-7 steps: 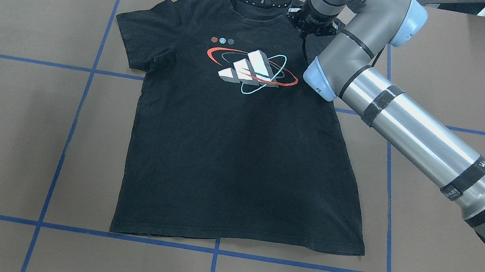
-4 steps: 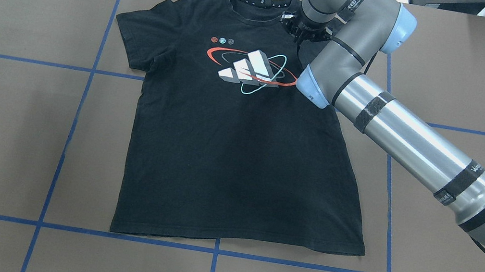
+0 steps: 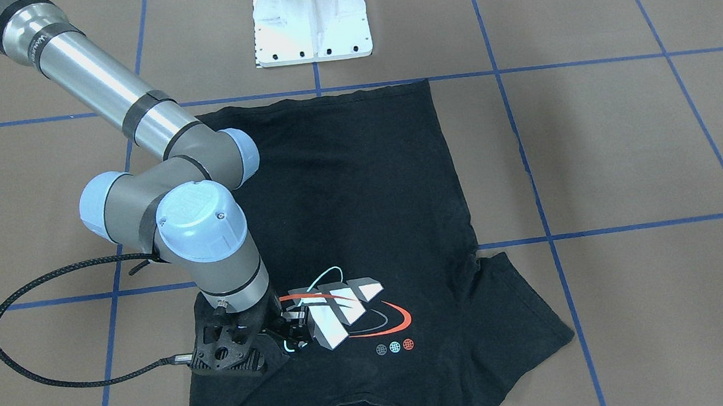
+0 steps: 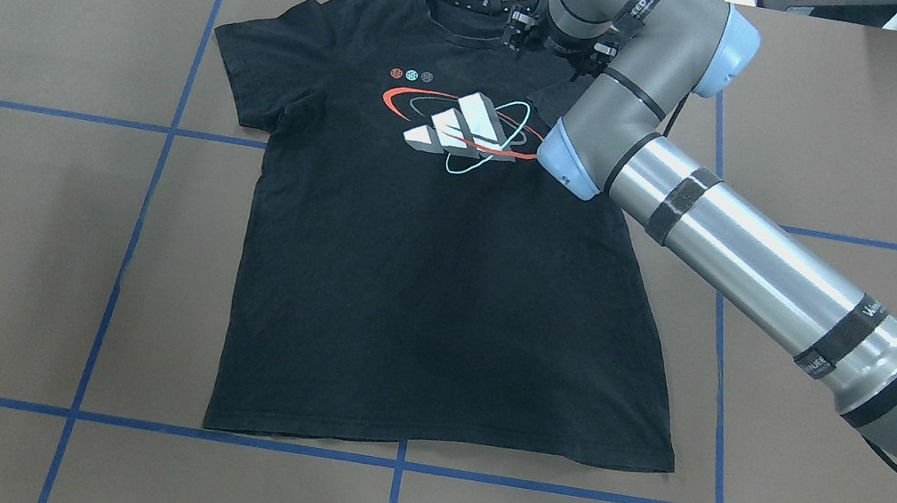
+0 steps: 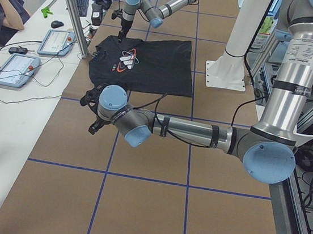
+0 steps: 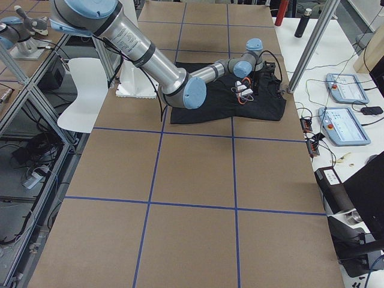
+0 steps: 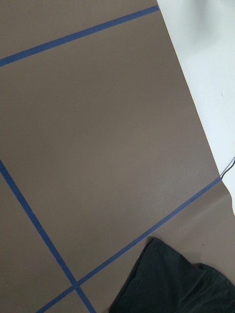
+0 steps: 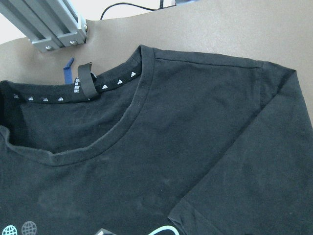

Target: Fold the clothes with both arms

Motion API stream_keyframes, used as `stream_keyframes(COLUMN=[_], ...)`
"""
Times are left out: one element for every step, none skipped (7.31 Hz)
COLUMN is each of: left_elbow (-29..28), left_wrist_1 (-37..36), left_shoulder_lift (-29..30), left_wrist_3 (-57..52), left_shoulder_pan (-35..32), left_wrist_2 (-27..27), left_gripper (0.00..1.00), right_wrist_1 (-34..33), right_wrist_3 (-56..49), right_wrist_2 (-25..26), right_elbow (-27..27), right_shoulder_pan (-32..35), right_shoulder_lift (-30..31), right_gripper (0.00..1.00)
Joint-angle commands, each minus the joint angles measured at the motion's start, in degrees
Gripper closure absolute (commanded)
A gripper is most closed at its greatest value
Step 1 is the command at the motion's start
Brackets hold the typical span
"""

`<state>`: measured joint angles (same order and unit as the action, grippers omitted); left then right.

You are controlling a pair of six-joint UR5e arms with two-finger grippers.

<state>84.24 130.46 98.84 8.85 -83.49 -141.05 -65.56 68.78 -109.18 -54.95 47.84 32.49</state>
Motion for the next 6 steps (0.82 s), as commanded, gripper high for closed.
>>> stream_keyframes(left_elbow=[-0.05, -0.22, -0.31, -0.40, -1.01, -1.88], left_wrist_1=[-0.20, -0.03, -0.12, -0.12, -0.03, -0.12], left_shoulder_lift=[3.53, 5.81, 8.10, 10.56, 12.93, 15.22], left_wrist_3=[3.25, 9.28, 14.74, 23.76, 31.16, 34.71], left_shoulder_pan=[3.66, 6.29, 8.50, 12.17, 16.47, 19.04], left_wrist_2=[0.33, 0.33, 1.38, 6.35, 11.79, 14.46], left_gripper=[0.00, 0.00, 0.00, 0.00, 0.00, 0.00], right_wrist_1=[-3.23, -11.27, -18.92, -19.86, -19.61, -19.78], right_wrist_3=[-1.88, -9.03, -16.06, -20.22, -24.70, -29.62], right_wrist_2=[-4.79, -6.73, -7.27, -9.72, -13.31, -15.17], right_elbow=[-2.33, -7.83, -14.76, -20.92, -27.25, -32.71], right_shoulder_pan=[3.55, 4.96, 6.37, 8.21, 11.01, 13.65], right_shoulder_lift=[0.73, 2.21, 5.27, 11.39, 18.68, 24.93], right_gripper=[0.00, 0.00, 0.00, 0.00, 0.00, 0.00])
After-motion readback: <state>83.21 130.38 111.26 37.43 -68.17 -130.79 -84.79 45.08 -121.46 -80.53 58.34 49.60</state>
